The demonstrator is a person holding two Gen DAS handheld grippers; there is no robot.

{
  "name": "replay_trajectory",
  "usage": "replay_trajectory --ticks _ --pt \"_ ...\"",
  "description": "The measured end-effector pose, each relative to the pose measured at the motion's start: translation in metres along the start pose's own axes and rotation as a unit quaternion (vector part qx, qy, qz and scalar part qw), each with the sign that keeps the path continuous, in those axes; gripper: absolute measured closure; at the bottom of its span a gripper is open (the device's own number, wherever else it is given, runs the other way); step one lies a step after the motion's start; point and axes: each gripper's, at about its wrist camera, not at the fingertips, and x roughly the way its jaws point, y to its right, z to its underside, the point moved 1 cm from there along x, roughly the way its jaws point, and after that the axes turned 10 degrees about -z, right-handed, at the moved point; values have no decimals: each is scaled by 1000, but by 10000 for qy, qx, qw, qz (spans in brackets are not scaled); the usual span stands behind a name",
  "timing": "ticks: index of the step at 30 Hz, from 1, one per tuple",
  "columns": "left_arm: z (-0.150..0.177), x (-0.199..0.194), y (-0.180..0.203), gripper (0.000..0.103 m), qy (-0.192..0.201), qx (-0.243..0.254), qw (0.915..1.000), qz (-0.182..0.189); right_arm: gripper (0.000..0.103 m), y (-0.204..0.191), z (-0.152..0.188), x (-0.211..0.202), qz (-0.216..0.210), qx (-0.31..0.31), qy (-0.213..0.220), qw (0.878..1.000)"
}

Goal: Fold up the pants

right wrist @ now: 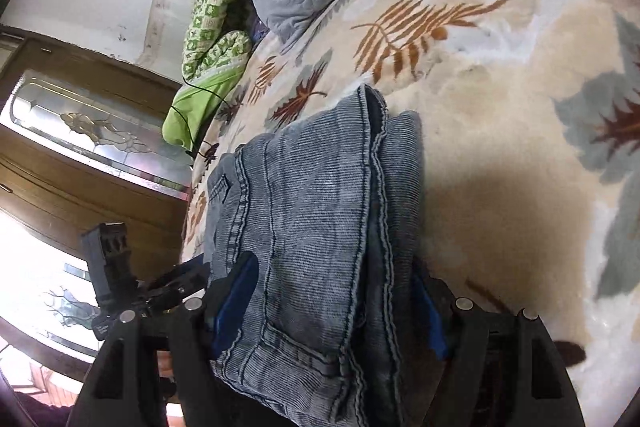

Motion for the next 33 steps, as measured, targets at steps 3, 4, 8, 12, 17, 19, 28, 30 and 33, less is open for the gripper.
replay_trajectory --ticks 3,4,8,12,17,19,28,30,33 --pt "-2 1 2 11 34 44 10000 -67 28 -3 -1 4 42 -69 -58 10000" --pt "-2 1 3 11 49 69 9999 -91 28 -4 -2 6 42 -80 -74 9999" --pt "-2 0 7 11 138 183 9995 -232 28 -7 -2 12 41 -112 -100 9999" --pt "-3 -1 12 11 242 342 9982 -431 28 -8 -2 17 114 -184 -131 9997" --pt "-4 -2 17 7 368 503 9957 -688 28 -11 0 24 304 -406 -258 9984" --pt "-3 -2 18 6 402 539 9948 -760 28 -10 1 24 283 -443 -265 9983" --pt "-1 2 21 0 492 570 9925 -964 28 -7 2 22 177 -483 -304 9982" --pt "0 5 18 0 483 526 9931 -934 30 -6 2 21 181 -460 -321 9983" --pt "1 9 17 0 471 461 9941 -862 35 -4 3 19 202 -456 -295 9983"
